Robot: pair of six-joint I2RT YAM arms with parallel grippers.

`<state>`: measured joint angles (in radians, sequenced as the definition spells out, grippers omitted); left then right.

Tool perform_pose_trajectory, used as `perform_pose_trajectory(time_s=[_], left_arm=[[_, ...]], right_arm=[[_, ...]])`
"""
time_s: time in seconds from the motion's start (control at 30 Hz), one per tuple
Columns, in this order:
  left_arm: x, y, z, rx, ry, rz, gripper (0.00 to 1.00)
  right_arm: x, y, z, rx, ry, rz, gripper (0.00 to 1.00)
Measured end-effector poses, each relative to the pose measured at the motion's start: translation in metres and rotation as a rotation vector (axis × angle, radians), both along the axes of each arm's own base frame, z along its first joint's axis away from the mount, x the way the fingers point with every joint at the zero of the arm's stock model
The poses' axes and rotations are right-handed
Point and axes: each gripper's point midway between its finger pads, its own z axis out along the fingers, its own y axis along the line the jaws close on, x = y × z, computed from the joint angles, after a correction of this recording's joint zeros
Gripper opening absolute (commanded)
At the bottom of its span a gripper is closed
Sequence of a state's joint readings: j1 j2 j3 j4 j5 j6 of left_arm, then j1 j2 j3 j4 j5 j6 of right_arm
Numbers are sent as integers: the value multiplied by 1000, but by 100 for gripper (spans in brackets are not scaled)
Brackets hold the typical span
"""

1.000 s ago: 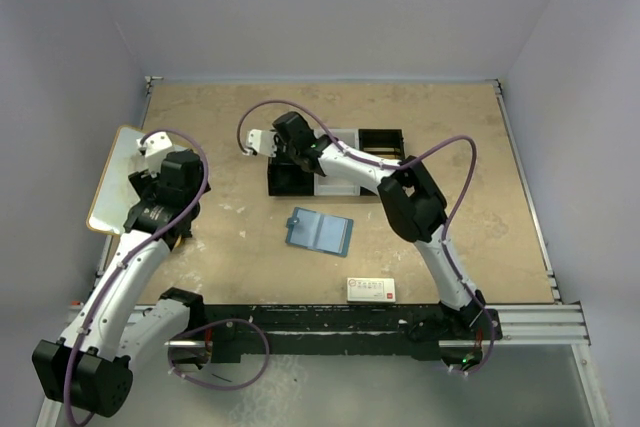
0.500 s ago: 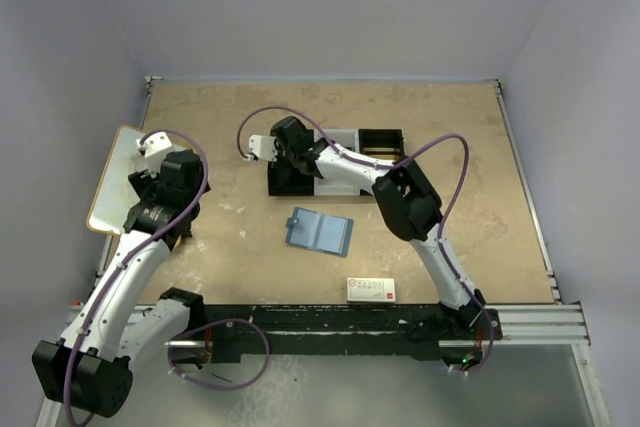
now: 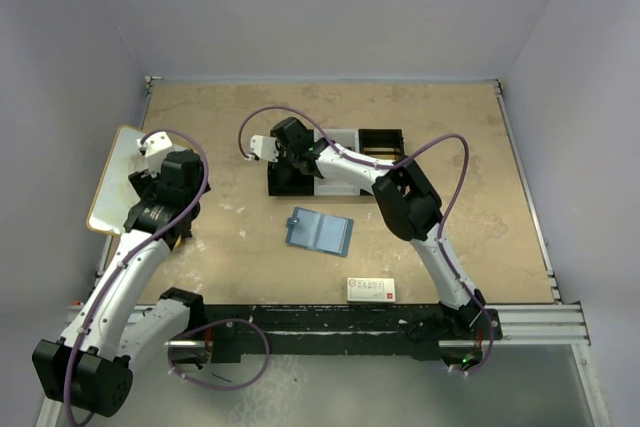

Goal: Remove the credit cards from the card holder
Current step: Place the credit card in the storage box.

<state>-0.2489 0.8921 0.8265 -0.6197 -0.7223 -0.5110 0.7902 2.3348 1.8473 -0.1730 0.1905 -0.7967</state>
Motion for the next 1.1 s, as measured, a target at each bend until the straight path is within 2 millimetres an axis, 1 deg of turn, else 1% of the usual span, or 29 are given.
perform_pose_trajectory(time_s=[0.27,0.63,1.03,1.07,1.1], left_arm=[[0,0,-1,1,6,-1,82],[2,-3,-6,-5,22,-13,81],[4,-6,-9,-12,37,-33,81],[4,-6,-9,-11,38,-33,81],[4,-7,-9,-12,38,-34,81]], right_arm=[[-2,-1,-2,13,16,-25,40],[1,-5,0,26,3,-76,42],[1,-5,0,39,8,-87,45],[1,-4,0,42,10,-87,52],[1,-4,0,43,11,-88,54]])
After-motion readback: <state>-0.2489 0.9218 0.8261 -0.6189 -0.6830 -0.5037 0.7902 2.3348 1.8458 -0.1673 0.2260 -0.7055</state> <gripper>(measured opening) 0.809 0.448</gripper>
